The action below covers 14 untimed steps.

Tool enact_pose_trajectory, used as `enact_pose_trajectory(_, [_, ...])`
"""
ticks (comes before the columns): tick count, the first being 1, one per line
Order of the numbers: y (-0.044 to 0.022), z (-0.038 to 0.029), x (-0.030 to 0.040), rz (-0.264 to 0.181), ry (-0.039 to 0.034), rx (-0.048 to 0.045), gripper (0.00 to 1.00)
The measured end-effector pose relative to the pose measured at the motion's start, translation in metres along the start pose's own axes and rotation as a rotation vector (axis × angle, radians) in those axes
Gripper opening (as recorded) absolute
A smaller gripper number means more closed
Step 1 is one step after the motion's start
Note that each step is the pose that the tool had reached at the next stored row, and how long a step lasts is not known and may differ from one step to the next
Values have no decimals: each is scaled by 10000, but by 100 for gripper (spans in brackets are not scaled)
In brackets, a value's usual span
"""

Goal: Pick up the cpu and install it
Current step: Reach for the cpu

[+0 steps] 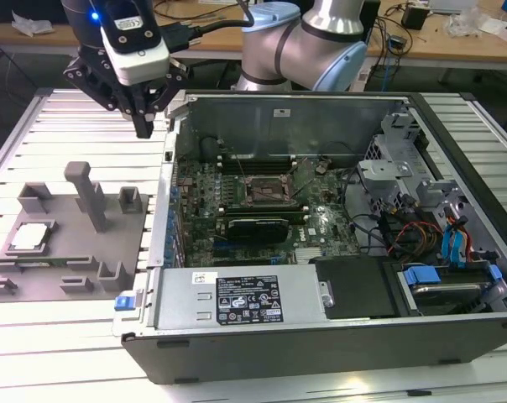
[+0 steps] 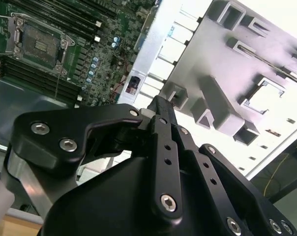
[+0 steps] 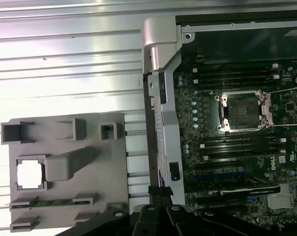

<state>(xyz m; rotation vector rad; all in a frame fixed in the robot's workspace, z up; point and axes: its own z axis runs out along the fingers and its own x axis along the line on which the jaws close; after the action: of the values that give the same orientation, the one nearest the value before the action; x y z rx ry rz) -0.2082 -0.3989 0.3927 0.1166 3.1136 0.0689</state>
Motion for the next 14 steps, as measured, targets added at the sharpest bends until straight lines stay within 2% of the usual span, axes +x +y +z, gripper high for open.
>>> enact_pose_trajectory(5, [-5,-1,62,1,0,0,11])
enact_pose_trajectory(8, [-11,-3,144,0,0,0,11])
enact_pose_trajectory(11, [-18,-3,237,0,-1,-1,11])
enact_pose_trajectory(14, [-29,-5,387,-1,-2,-1,11])
